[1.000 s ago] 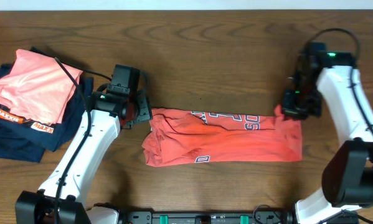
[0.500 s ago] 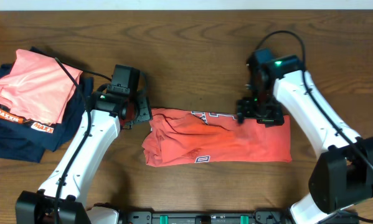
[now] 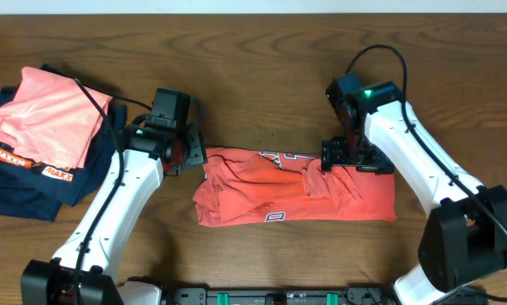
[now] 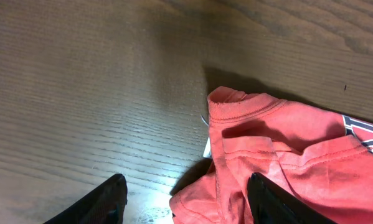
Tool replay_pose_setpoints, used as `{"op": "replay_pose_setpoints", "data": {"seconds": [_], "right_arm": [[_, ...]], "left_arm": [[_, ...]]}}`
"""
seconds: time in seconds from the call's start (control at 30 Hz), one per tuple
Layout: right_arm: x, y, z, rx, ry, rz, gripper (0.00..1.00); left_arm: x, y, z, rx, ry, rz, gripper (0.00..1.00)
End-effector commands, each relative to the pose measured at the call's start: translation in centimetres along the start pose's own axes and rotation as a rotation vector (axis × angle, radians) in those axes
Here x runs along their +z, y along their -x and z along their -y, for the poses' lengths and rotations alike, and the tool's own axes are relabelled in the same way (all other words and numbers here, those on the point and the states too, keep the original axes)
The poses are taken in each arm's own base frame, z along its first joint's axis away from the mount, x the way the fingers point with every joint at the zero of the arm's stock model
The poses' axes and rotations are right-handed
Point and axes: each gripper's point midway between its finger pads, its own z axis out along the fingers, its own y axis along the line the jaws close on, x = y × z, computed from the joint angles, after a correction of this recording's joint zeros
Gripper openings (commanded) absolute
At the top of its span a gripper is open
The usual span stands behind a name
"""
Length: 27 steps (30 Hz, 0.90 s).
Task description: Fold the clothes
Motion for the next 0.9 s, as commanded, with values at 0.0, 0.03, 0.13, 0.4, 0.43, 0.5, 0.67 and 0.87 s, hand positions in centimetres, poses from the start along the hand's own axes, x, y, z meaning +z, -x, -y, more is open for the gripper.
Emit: {"op": "replay_pose_setpoints", "data": {"seconds": [0.0,0.03,0.13,0.4,0.43,0.5,0.67,0.87], "right_arm": [[1.9,-1.1,-0.7,-0.065,0.047,-0.038,0.96],[2.7,-1.4,-1.0,-0.076,0.068,-0.047,0.96],[4.6,-1.6,-1.3,-0.074,0.085,-0.043,0.88],[5.9,-2.3,-2.7,-0.093,0.167,-0.057,0.14],[5.7,-2.6,-3.3,-0.123,0.208,-0.071,0.07],[5.2,-3.3,-5.0,-0.19,0.314,-0.096,0.04],[2.4,-4.3,-10.1,-0.354,0.661,-0.105,0.29],[1.0,-4.8,-12.4,-0.487,0.787,-0.064,0.47]], "left_arm": [[-0.5,0.5,0.0,-0.016,0.0,0.014,0.64],[-0.5,0.5,0.0,-0.016,-0.001,0.013,0.64],[-0.5,0.5,0.0,-0.016,-0.001,0.014,0.64],[-0.5,0.5,0.0,-0.016,-0.001,0.014,0.64],[-0.5,0.5,0.0,-0.016,0.0,0.014,0.64],[-0.5,0.5,0.0,-0.016,-0.001,0.014,0.64],[-0.5,0.5,0.0,-0.016,-0.001,0.014,0.64],[-0.5,0.1,-0.1,-0.015,0.005,0.0,0.68]]}}
